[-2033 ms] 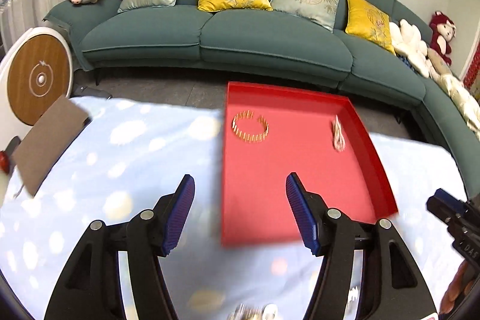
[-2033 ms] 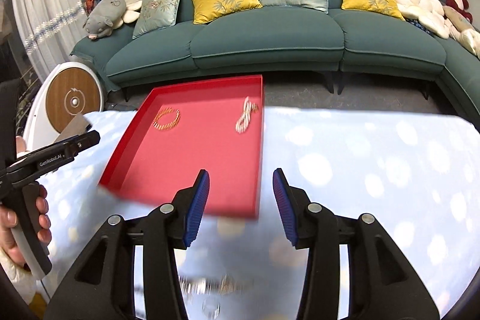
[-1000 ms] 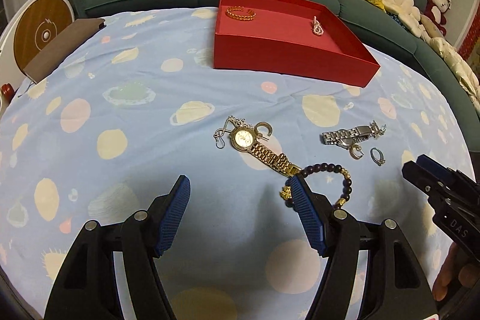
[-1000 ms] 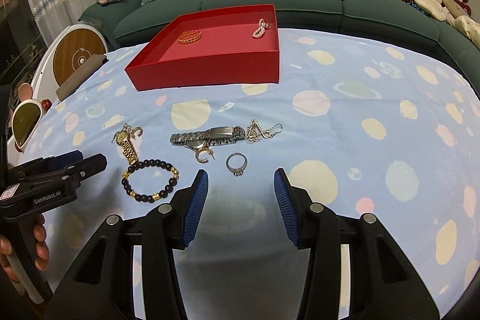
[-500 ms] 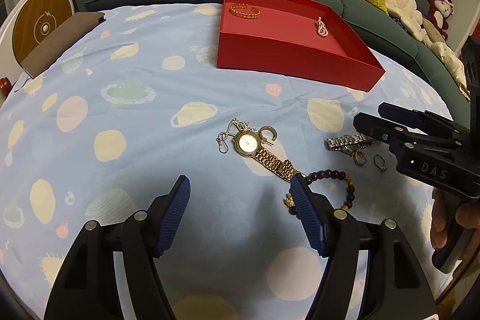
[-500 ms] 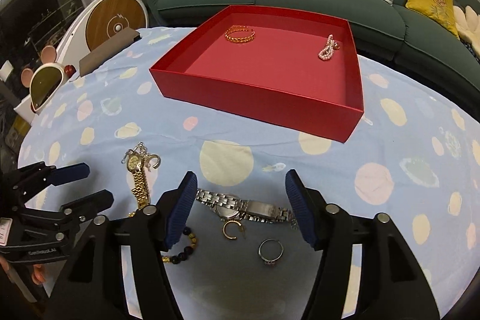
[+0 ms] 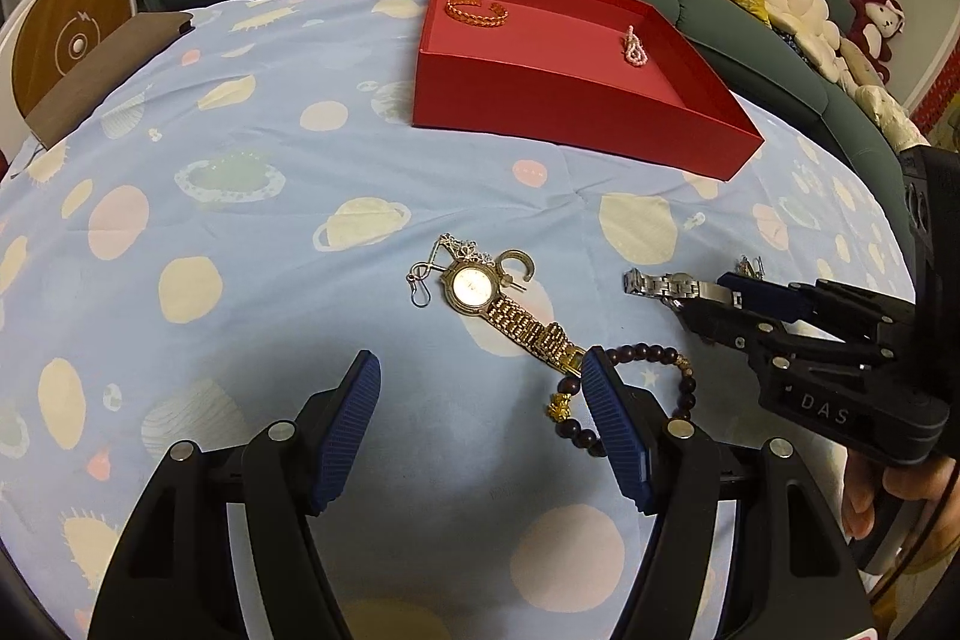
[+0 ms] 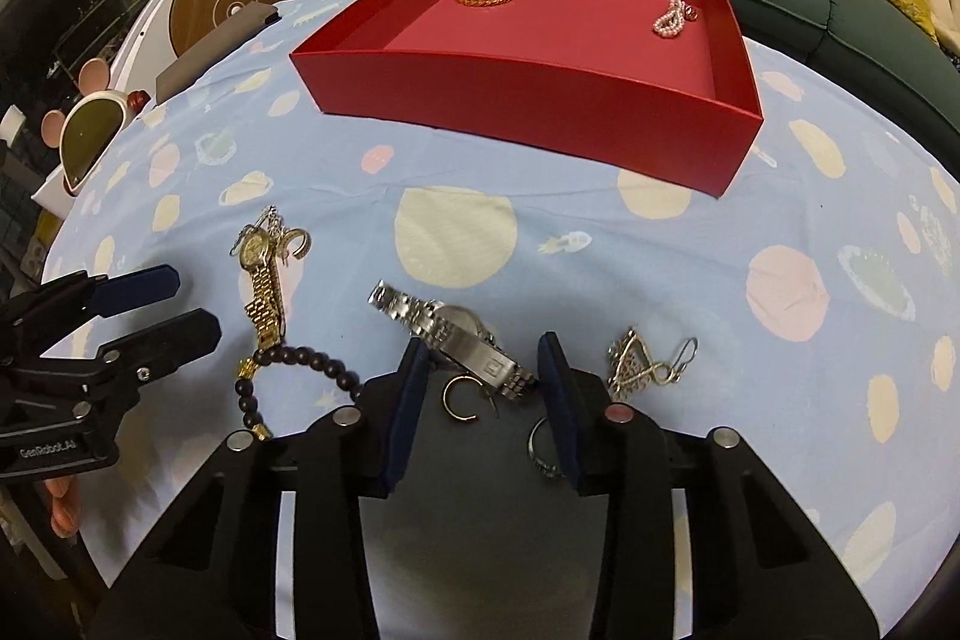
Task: Organize jewelry
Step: 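Grasp the silver watch with the right tool while the left tool grasps the gold watch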
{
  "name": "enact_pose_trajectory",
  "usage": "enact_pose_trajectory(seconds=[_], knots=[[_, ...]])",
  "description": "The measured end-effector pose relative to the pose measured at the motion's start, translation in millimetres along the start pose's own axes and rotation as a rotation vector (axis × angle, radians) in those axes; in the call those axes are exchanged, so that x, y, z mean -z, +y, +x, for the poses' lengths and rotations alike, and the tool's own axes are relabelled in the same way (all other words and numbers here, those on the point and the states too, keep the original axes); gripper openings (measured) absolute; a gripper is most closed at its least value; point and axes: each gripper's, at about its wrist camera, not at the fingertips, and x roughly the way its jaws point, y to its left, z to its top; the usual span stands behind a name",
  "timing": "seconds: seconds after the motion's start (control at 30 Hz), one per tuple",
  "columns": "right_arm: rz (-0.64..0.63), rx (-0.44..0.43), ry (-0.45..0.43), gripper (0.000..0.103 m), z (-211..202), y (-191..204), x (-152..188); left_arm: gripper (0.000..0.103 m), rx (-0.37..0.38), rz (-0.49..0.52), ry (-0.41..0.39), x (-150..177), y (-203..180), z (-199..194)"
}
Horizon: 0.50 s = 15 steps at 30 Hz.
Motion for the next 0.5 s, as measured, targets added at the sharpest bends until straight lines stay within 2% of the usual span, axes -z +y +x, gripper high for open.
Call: enact_pose_trajectory(seconds=[0.27,0.5], knots=[[0.023,0.002,0.03,0.027,-7.3,9.7,14.1,0.067,-0.029,0.002,0.017,-2.8,-13.2,18.9],[0.059,0.003,-0.013,0.028,-0.1,8.8,3.1,0.066,-0.045,0.018,-0.01,-5.6,-22.2,23.7]])
